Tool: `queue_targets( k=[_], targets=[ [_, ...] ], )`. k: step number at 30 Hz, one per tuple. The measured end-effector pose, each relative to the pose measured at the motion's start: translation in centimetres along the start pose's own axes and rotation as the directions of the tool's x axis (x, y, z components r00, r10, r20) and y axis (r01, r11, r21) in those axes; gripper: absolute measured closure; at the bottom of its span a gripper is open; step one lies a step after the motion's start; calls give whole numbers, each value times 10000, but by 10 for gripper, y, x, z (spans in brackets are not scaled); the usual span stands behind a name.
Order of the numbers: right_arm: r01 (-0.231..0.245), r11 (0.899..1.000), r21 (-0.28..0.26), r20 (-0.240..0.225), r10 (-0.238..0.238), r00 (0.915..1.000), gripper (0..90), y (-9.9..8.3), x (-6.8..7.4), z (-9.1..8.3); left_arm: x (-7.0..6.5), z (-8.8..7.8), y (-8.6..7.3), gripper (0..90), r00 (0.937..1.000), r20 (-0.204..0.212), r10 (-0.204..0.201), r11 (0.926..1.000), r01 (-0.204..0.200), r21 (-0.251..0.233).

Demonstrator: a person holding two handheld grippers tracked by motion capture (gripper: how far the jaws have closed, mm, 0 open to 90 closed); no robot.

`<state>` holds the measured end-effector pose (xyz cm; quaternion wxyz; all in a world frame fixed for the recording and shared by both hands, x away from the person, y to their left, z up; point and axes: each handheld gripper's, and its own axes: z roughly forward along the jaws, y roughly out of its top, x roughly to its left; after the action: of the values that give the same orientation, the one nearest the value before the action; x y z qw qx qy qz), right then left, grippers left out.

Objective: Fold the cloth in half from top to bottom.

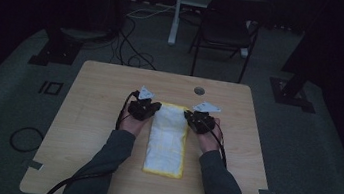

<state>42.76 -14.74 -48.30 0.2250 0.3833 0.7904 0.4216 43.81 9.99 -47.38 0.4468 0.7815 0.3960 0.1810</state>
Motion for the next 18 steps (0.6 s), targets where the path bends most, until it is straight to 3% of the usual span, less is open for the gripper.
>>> queue_targets(
  k=[8,18],
  targets=[
    [170,9996,-231,-5,-170,9999,856,2,7,-10,-5,-12,-2,877,9999,44,-129,9996,130,-246],
    [299,9986,-441,-93,-303,9995,856,-2,12,-21,-15,-29,-4,877,9997,200,150,9986,-140,-502]
  ],
)
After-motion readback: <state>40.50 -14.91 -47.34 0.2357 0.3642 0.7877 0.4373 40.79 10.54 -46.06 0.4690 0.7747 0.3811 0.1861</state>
